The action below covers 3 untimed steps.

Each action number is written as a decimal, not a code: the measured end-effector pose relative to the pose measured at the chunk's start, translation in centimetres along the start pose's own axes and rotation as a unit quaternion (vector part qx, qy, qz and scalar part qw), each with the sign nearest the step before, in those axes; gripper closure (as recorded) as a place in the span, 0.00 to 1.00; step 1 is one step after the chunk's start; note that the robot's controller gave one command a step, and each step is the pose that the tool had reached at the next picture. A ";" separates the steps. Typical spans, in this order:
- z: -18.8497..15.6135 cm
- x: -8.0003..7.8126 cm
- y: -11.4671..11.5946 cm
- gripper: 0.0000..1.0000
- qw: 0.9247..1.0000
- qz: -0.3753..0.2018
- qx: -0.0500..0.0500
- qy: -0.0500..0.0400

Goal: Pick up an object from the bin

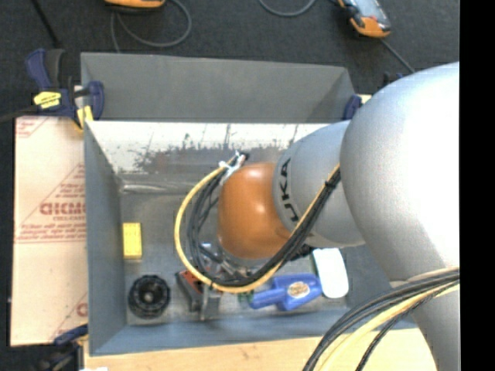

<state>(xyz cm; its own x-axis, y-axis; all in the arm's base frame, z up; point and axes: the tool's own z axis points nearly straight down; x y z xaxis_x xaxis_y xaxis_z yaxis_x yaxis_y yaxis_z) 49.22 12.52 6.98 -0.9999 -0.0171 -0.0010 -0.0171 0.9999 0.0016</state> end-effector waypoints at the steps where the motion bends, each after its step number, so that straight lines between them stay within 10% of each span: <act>1: 0.0 0.0 0.0 1.00 1.000 0.001 0.000 0.000; 3: -11.6 -2.0 0.8 1.00 1.000 0.008 0.001 0.002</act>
Offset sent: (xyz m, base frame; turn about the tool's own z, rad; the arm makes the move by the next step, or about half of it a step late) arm 0.0086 0.0021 0.0927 -0.0109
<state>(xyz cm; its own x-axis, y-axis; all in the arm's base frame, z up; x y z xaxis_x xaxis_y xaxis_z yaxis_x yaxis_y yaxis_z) 51.20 13.33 18.59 -1.0000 -0.0008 0.0031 -0.0008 1.0000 0.0005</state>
